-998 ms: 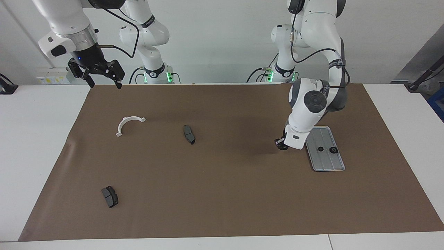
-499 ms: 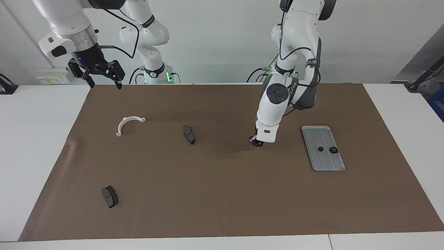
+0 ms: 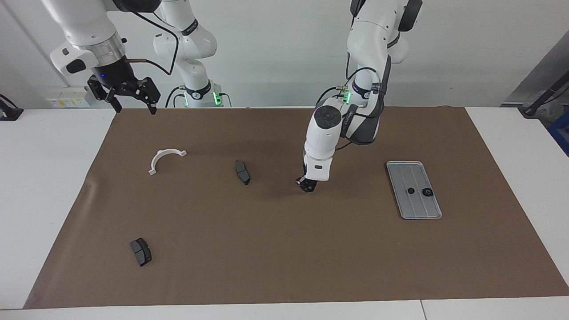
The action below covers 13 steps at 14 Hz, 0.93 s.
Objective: Place bearing gear from tray to pile
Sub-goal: 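Carry the gear with the left gripper to mid-table and release it, then reach the right gripper to the gear while the left gripper returns to tray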
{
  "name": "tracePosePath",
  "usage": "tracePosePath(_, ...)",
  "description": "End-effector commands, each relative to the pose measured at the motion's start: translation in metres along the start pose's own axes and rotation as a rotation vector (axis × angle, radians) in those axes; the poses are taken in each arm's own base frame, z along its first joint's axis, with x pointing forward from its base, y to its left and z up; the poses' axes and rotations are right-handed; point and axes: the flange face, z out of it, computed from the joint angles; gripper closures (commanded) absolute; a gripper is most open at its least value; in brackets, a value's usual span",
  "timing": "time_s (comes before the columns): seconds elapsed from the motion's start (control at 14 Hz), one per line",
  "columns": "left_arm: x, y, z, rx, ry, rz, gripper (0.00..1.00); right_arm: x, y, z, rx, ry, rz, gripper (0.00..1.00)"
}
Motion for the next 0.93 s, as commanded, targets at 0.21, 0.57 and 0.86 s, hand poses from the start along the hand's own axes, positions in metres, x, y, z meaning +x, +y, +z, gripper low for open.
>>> tracePosePath(0.21, -0.008, 0.003, -0.002, 0.007, 0.013, 0.000, 0.00, -0.005, 0.002, 0.002, 0.019, 0.008, -0.020, 0.00)
tracePosePath(0.57, 0.072, -0.031, -0.028, 0.070, -0.007, 0.115, 0.00, -0.010, 0.001, 0.014, 0.022, 0.023, -0.022, 0.00)
tracePosePath(0.86, 0.180, -0.107, -0.041, 0.084, -0.038, 0.281, 0.00, 0.000, -0.038, 0.027, 0.020, 0.016, -0.052, 0.00)
